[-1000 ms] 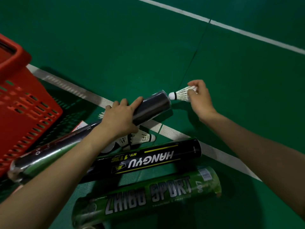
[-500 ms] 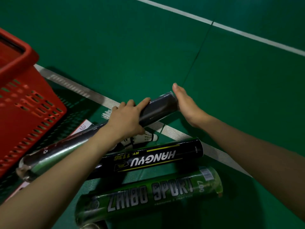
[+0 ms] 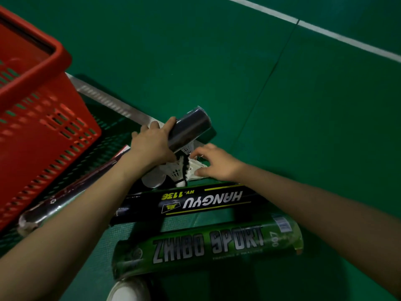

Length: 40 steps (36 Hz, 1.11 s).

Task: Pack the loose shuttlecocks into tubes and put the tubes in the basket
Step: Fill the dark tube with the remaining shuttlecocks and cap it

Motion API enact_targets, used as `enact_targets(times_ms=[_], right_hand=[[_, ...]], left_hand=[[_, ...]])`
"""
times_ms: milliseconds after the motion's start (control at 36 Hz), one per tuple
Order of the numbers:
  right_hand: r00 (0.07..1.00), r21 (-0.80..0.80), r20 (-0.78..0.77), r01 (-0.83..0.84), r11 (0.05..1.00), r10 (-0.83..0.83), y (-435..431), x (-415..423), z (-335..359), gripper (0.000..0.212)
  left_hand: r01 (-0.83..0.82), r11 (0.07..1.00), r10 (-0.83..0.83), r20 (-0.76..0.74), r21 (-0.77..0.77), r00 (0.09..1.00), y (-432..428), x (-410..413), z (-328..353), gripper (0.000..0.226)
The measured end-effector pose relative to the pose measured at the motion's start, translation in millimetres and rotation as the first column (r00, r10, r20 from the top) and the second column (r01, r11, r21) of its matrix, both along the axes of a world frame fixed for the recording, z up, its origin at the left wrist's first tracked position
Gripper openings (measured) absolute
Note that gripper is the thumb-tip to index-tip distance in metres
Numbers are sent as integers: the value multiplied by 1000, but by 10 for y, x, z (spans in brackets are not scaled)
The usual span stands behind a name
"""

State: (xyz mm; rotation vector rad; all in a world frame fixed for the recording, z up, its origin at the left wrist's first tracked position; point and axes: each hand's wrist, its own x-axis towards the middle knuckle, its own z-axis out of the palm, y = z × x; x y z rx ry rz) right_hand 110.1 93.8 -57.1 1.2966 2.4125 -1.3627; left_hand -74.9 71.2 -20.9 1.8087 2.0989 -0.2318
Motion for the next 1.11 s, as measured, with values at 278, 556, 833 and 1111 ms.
enact_targets(times_ms=[278,556,833,1111], right_hand=[[971,262,163,-215,941,176,55,225,-83,22],[914,392,37,357,848,-403,466,880,17,17],[612,52,-402,758,650,-681,723,894,340,26],[666,-104,-399,650,753,-630,618,604,356,9]], left_hand=[[13,1000,-13,16,-15,1000,-43,8,8,105],[102,995,-102,38,16,994,-61,217,28,104],[175,983,-177,22,62,984,-71,381,95,106],[203,974,-208,40,100,977,-96,336,97,107]])
